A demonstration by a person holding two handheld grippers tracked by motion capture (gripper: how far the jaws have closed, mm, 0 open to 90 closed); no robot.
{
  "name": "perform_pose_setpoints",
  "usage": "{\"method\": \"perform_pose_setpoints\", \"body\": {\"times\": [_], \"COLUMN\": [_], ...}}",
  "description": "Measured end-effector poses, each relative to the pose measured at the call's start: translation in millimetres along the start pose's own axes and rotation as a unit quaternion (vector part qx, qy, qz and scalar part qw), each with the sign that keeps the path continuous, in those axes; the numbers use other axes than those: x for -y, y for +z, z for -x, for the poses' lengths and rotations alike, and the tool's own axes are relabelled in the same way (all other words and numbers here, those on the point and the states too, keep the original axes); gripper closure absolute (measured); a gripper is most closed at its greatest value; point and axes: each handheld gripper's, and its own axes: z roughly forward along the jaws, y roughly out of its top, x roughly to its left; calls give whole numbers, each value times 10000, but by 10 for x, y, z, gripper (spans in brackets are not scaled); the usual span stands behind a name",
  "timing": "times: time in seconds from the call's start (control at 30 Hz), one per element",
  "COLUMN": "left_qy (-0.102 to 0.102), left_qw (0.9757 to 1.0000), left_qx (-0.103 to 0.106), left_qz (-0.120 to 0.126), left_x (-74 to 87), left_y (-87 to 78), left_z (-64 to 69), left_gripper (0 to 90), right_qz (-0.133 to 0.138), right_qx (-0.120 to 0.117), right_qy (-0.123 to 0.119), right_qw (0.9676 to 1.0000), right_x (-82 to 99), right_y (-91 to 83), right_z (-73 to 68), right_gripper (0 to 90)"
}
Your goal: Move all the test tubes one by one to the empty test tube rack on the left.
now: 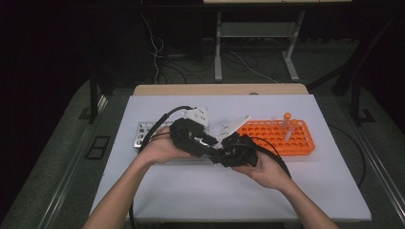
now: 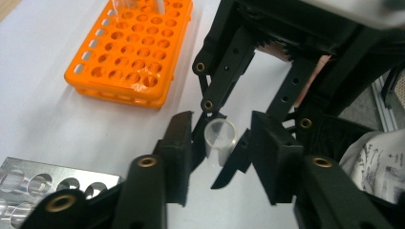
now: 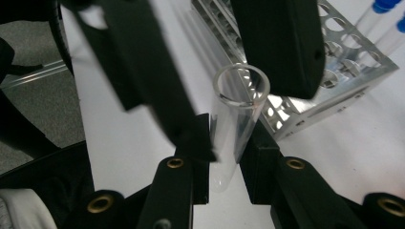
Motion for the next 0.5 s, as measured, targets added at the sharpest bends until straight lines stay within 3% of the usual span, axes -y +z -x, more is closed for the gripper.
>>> {"method": "perform_pose_setpoints", "body": {"times": [0.27,0.5], "left_qy": [-7,-4], "left_qw": [9999,9998], "left_qx": [102,126], "left_qz": [-76,-147], "left_x": [20,21], "left_y": [-13,-21], "left_z": [-18,-33], "left_gripper": [734,745], "right_qz": [70,87], "right_qx": [-69,-86], "right_qy": [-33,-48], "right_qw": [9999,9999], "right_x": [-26,-33], "right_y": [32,50], "right_z": [-36,-41], "right_gripper": [749,742]}}
